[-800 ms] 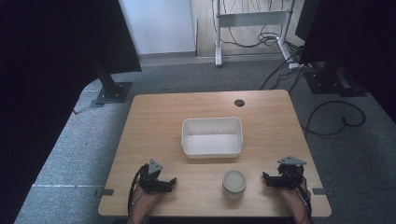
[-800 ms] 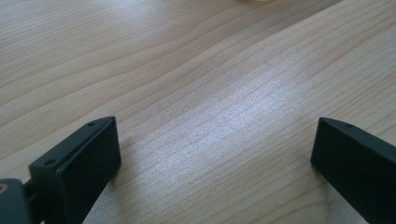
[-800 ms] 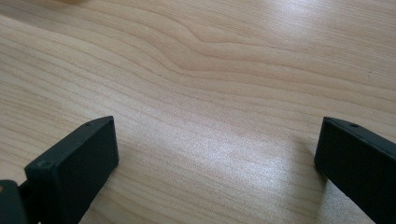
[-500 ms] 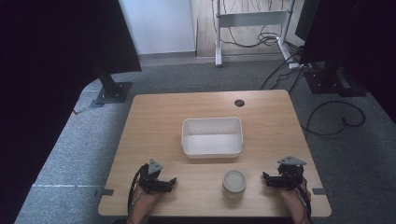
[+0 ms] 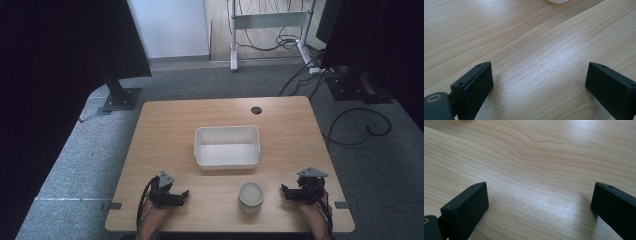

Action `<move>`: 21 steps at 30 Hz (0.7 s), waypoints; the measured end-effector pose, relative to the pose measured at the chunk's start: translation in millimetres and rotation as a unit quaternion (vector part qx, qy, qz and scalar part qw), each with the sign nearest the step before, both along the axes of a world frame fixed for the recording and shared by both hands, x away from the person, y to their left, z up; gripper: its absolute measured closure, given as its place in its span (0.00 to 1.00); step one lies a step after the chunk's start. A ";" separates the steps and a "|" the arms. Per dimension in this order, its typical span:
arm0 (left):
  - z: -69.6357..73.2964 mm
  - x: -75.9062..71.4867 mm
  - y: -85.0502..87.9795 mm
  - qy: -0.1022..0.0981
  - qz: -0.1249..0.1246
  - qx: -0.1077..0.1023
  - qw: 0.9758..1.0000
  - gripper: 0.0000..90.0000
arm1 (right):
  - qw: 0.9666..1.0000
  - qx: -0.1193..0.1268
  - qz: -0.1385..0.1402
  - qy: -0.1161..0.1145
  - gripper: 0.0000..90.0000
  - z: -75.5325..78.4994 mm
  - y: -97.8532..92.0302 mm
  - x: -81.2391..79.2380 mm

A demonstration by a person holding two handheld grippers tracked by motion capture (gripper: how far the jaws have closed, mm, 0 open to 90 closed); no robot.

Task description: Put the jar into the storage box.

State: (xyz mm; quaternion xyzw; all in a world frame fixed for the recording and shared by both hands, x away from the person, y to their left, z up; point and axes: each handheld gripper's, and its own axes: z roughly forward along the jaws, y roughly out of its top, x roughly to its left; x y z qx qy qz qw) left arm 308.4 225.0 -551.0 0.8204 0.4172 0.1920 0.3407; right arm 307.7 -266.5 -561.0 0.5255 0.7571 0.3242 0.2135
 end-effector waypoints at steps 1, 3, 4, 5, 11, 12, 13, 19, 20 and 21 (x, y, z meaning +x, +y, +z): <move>1.0 -1.8 -0.3 -0.002 -0.002 -0.002 1.000 0.09 | 1.000 0.000 0.000 0.000 0.01 0.0 0.0 0.0; 2.2 -3.7 -0.7 -0.003 -0.004 -0.007 1.000 0.09 | 1.000 0.000 0.000 0.000 0.01 0.0 0.0 0.0; 2.2 -3.7 -0.7 -0.003 -0.004 -0.007 1.000 0.09 | 1.000 0.000 0.000 0.000 0.01 0.0 0.0 0.0; 3.4 -5.6 -1.7 -0.005 -0.007 -0.014 1.000 0.09 | 1.000 0.000 0.000 0.000 0.01 0.0 0.0 0.0; 7.9 -9.0 -6.0 -0.008 -0.023 -0.017 1.000 0.09 | 1.000 0.000 0.000 0.000 0.01 0.0 0.0 0.0; 8.9 -9.7 -6.9 -0.010 -0.026 -0.018 0.999 0.09 | 1.000 0.000 0.000 0.000 0.01 0.0 0.0 0.0; 10.7 -10.8 -8.6 -0.010 -0.031 -0.021 0.999 0.09 | 1.000 0.000 0.000 0.000 0.01 0.0 -0.1 0.0; 14.1 -14.3 -14.9 -0.011 -0.048 -0.023 0.999 0.08 | 1.000 0.000 0.001 0.000 0.01 0.0 -0.2 -0.1; 16.2 -16.0 -17.7 -0.013 -0.054 -0.024 0.998 0.08 | 1.000 0.000 0.001 0.000 0.01 0.0 -0.2 0.0; 16.2 -16.0 -17.7 -0.013 -0.054 -0.024 0.998 0.08 | 1.000 0.000 0.001 0.000 0.01 0.0 -0.2 0.0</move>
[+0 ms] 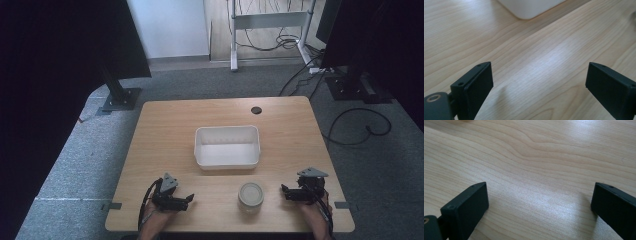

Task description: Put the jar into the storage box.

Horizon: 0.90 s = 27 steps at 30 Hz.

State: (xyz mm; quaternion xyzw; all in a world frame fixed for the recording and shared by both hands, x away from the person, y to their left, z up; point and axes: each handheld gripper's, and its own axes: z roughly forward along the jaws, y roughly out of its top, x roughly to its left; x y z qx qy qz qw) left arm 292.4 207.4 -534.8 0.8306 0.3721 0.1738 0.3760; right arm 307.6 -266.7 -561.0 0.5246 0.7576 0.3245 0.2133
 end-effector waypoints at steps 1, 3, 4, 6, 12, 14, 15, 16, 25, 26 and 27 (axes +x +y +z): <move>1.0 -1.0 -1.6 -0.002 -0.002 -0.003 1.000 0.08 | 1.000 0.000 0.000 0.000 0.01 0.0 0.0 0.0; 3.3 -2.5 -4.0 -0.005 -0.008 -0.006 1.000 0.08 | 1.000 0.000 0.000 0.000 0.01 0.0 0.0 0.0; 5.0 -3.7 -6.4 -0.009 -0.015 -0.008 1.000 0.08 | 1.000 0.000 0.001 0.000 0.01 0.0 -0.1 0.0; 5.5 -4.4 -7.9 -0.010 -0.018 -0.010 1.000 0.08 | 1.000 0.000 0.001 0.000 0.01 0.0 -0.1 0.0; 9.0 -8.6 -16.2 -0.015 -0.041 -0.013 0.999 0.08 | 1.000 0.000 0.001 0.000 0.01 0.0 -0.2 0.0; 11.6 -10.7 -19.7 -0.018 -0.048 -0.014 0.999 0.08 | 1.000 0.000 0.001 0.000 0.01 0.0 -0.3 0.0; 11.6 -10.7 -19.7 -0.018 -0.048 -0.014 0.999 0.08 | 1.000 0.000 0.001 0.000 0.01 0.0 -0.3 0.0; 13.5 -12.2 -22.1 -0.020 -0.053 -0.019 0.998 0.08 | 1.000 0.000 0.001 0.000 0.01 0.0 -0.3 0.0; 18.3 -16.2 -30.2 -0.021 -0.070 -0.028 0.997 0.08 | 1.000 0.000 0.002 0.000 0.01 0.0 -0.3 0.0; 18.7 -16.3 -30.8 -0.021 -0.071 -0.030 0.997 0.08 | 1.000 0.000 0.001 0.000 0.01 0.0 -0.3 0.0; 19.6 -16.5 -32.0 -0.020 -0.073 -0.032 0.997 0.08 | 1.000 0.000 0.001 0.000 0.01 0.0 -0.3 0.0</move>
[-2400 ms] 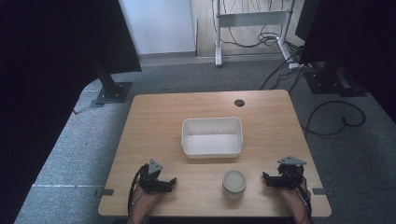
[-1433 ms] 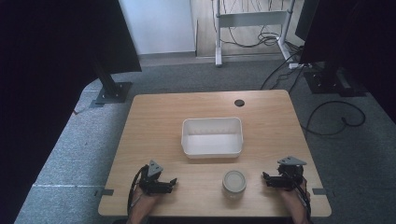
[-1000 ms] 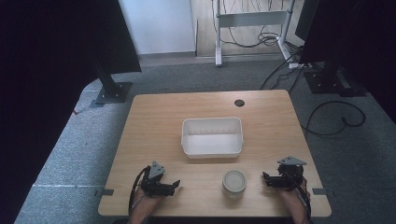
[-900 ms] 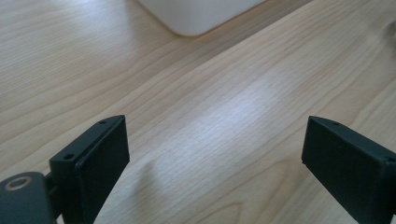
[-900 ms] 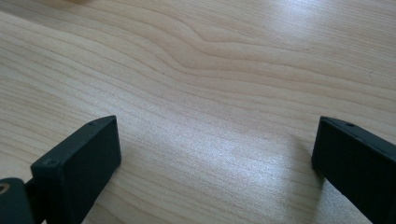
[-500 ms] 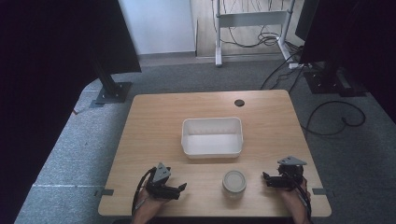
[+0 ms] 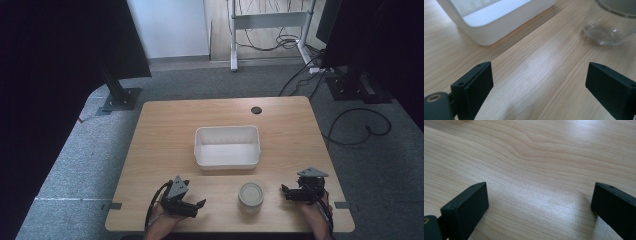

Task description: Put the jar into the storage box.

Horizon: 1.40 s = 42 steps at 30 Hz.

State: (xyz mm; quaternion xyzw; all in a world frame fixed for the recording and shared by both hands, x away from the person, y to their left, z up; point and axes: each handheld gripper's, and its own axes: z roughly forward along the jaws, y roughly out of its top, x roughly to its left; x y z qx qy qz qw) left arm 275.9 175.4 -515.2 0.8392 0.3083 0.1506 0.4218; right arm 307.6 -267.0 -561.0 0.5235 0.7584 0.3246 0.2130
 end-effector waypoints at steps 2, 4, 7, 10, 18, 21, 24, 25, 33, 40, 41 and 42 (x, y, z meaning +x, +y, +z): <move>1.2 -0.3 -2.1 -0.001 -0.003 -0.001 1.000 0.08 | 1.000 0.000 0.000 0.000 0.01 0.0 0.0 0.0; 2.3 -0.8 -5.0 -0.002 -0.006 -0.002 1.000 0.08 | 1.000 0.000 0.000 0.000 0.01 0.0 0.0 0.0; 3.7 -1.3 -10.3 -0.004 -0.013 -0.002 1.000 0.08 | 1.000 0.000 0.001 0.000 0.01 0.0 0.0 0.0; 4.7 -2.0 -15.9 -0.006 -0.022 0.000 1.000 0.08 | 1.000 0.000 0.001 0.000 0.01 0.0 0.0 0.0; 6.1 -3.6 -28.1 -0.008 -0.036 -0.001 0.999 0.07 | 1.000 0.000 0.001 0.000 0.01 0.0 0.0 0.0; 7.2 -3.7 -32.9 -0.009 -0.042 -0.002 0.999 0.06 | 1.000 0.000 0.001 0.000 0.01 0.0 0.0 0.0; 9.1 -4.2 -41.4 -0.012 -0.050 -0.006 0.999 0.06 | 1.000 0.000 0.001 0.000 0.01 0.0 0.0 0.0; 9.6 -4.3 -43.8 -0.013 -0.052 -0.007 0.999 0.06 | 1.000 0.000 0.001 0.000 0.01 0.0 0.0 0.0; 10.4 -5.0 -60.8 -0.015 -0.070 -0.008 0.997 0.05 | 1.000 0.000 0.002 0.000 0.01 0.0 0.1 -0.1; 9.5 -7.9 -78.8 -0.012 -0.090 -0.007 0.996 0.05 | 1.000 0.000 0.003 0.000 0.01 0.0 0.0 0.0; 8.6 -8.1 -83.6 -0.011 -0.096 -0.004 0.995 0.05 | 1.000 0.000 0.003 0.000 0.01 0.0 0.0 0.0; 8.0 -8.2 -85.7 -0.010 -0.097 -0.005 0.995 0.05 | 1.000 0.000 0.003 0.000 0.01 0.0 0.0 0.0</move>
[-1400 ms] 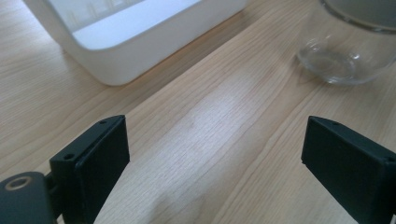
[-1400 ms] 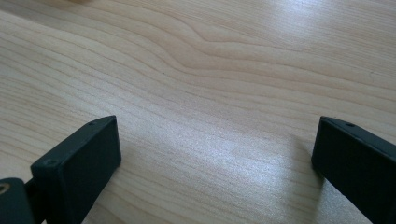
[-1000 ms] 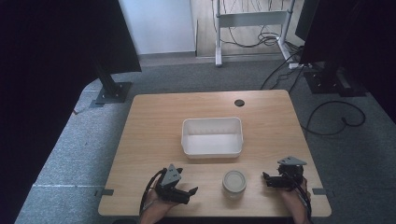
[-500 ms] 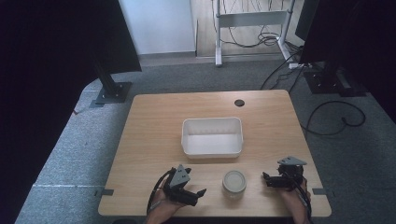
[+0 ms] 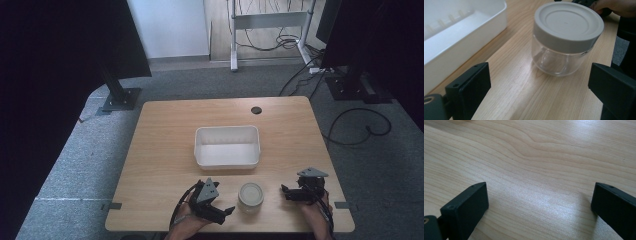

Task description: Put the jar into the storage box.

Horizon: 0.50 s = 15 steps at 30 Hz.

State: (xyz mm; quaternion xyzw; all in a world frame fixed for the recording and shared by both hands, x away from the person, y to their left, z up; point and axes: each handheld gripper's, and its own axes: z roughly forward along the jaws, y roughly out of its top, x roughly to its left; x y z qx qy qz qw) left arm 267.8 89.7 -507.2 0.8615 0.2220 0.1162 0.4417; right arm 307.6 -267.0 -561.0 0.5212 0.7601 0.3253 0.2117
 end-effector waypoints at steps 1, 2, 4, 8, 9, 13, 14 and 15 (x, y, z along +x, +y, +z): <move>0.0 0.0 0.0 0.000 0.000 0.000 1.000 0.05 | 1.000 0.000 0.000 0.000 0.01 0.0 0.0 0.0; -0.7 0.3 -1.7 0.001 -0.002 0.000 1.000 0.05 | 1.000 0.000 0.000 0.000 0.01 0.0 0.0 0.0; -2.1 0.9 -4.7 0.002 -0.004 0.000 1.000 0.04 | 1.000 0.000 0.000 0.000 0.01 0.0 0.0 0.0; -4.1 1.0 -11.3 0.002 -0.008 0.003 1.000 0.04 | 1.000 0.000 0.001 0.000 0.01 0.0 0.0 0.0; -4.8 1.0 -15.0 0.002 -0.011 0.004 1.000 0.04 | 1.000 0.000 0.001 0.000 0.01 0.0 -0.1 0.0; -6.2 1.5 -20.7 0.002 -0.015 0.007 1.000 0.04 | 1.000 0.000 0.001 0.000 0.01 0.0 -0.1 0.1; -6.9 1.7 -22.6 0.002 -0.016 0.008 1.000 0.04 | 1.000 0.000 0.001 0.000 0.01 0.0 -0.1 0.1; -7.5 1.8 -24.5 0.003 -0.018 0.008 1.000 0.04 | 1.000 0.000 0.001 0.000 0.01 0.0 -0.1 0.1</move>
